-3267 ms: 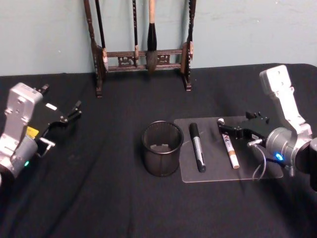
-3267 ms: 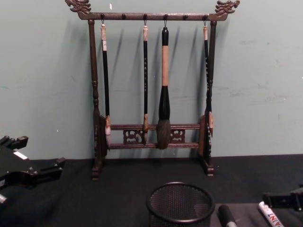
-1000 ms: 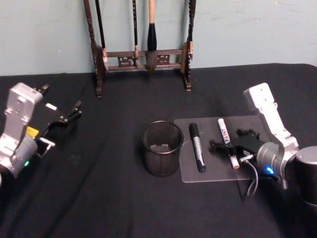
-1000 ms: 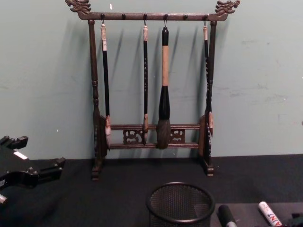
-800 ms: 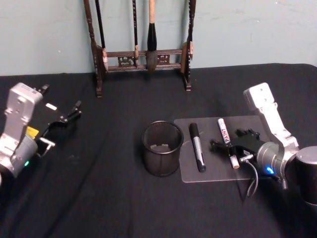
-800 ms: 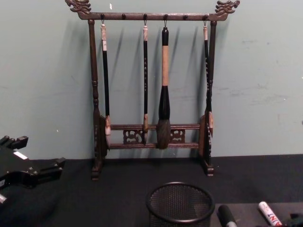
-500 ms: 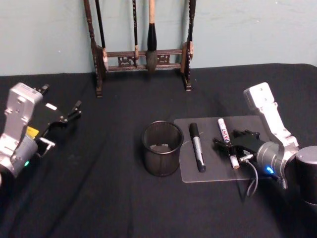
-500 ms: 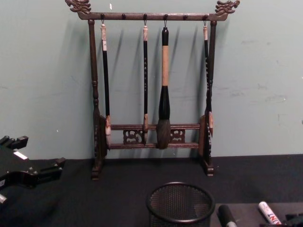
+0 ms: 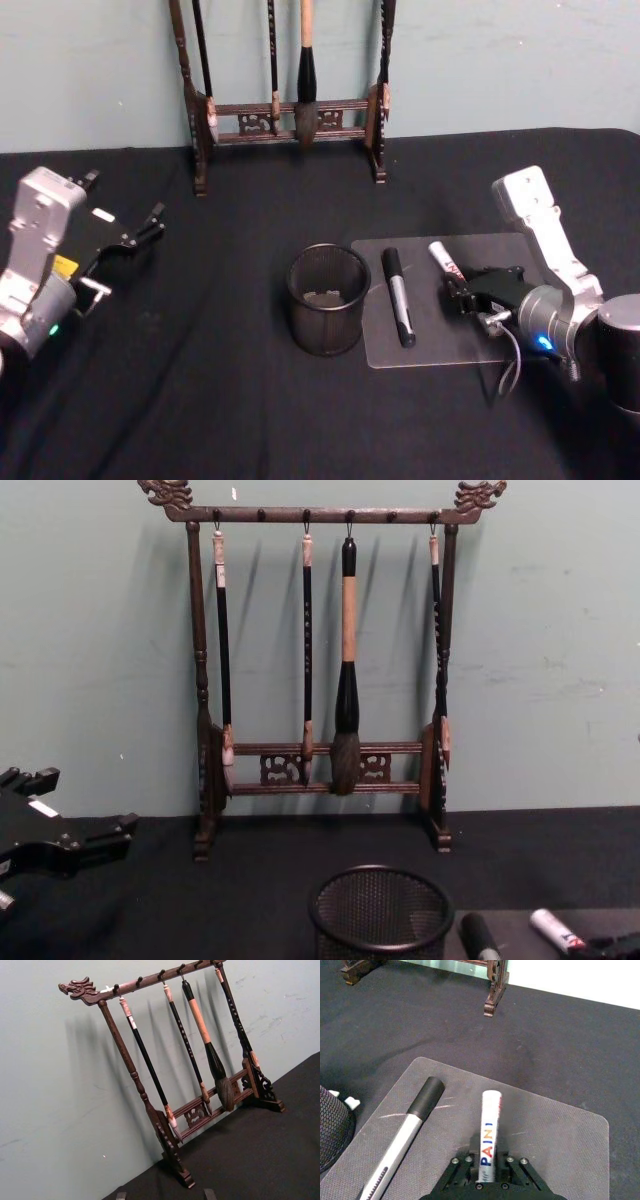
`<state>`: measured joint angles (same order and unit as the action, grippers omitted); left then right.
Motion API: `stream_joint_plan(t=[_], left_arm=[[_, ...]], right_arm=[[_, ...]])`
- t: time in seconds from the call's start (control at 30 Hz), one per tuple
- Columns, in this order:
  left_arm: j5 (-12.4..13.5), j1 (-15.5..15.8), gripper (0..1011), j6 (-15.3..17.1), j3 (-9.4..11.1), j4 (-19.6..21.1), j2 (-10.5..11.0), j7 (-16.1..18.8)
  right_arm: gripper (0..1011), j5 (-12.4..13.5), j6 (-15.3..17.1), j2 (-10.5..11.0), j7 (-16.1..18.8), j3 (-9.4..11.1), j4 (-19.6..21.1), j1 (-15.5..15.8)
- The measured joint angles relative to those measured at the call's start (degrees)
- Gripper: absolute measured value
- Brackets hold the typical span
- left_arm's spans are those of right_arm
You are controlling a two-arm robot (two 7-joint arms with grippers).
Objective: Pick up the water-based marker from the table and place it into the pen holder.
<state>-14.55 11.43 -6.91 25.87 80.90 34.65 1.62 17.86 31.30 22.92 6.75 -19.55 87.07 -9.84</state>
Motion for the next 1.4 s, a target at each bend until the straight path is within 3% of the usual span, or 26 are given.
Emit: stream_joint_plan(t=[0.13,0.37,0.63,0.87,0.93,1.17,1.27,1.4], left_arm=[[0.0,0.0,1001,0.0,0.0,0.0,0.0,0.0],[0.0,0.0,1001,0.0,0.0,0.0,0.0,0.0],[0.0,0.0,1001,0.0,0.0,0.0,0.0,0.0],[0.0,0.0,1001,0.0,0.0,0.0,0.0,0.0],[0.0,0.0,1001,0.0,0.0,0.0,0.0,0.0],[0.0,0.0,1001,0.0,0.0,0.0,0.0,0.0],[0.0,0.0,1001,0.0,0.0,0.0,0.0,0.0],[0.0,0.0,1001,0.0,0.0,0.0,0.0,0.0]], right_arm=[[166,0.02,0.0,0.0,0.0,0.0,0.0,0.0],[166,-0.11,-0.34,-0.1,0.3,0.15,0.0,0.09],[166,-1.57,-5.05,-0.4,1.66,1.22,1.25,0.74],[166,-3.01,-15.58,-0.81,3.84,2.28,3.68,1.45],[166,-3.36,-22.28,-1.37,5.59,2.57,4.79,1.8],[166,-2.51,-33.02,-3.92,9.93,2.61,5.93,2.13],[166,-1.17,-35.95,-5.37,11.93,2.13,6.02,2.15],[166,0.26,-37.41,-6.83,13.73,0.94,5.98,2.06]])
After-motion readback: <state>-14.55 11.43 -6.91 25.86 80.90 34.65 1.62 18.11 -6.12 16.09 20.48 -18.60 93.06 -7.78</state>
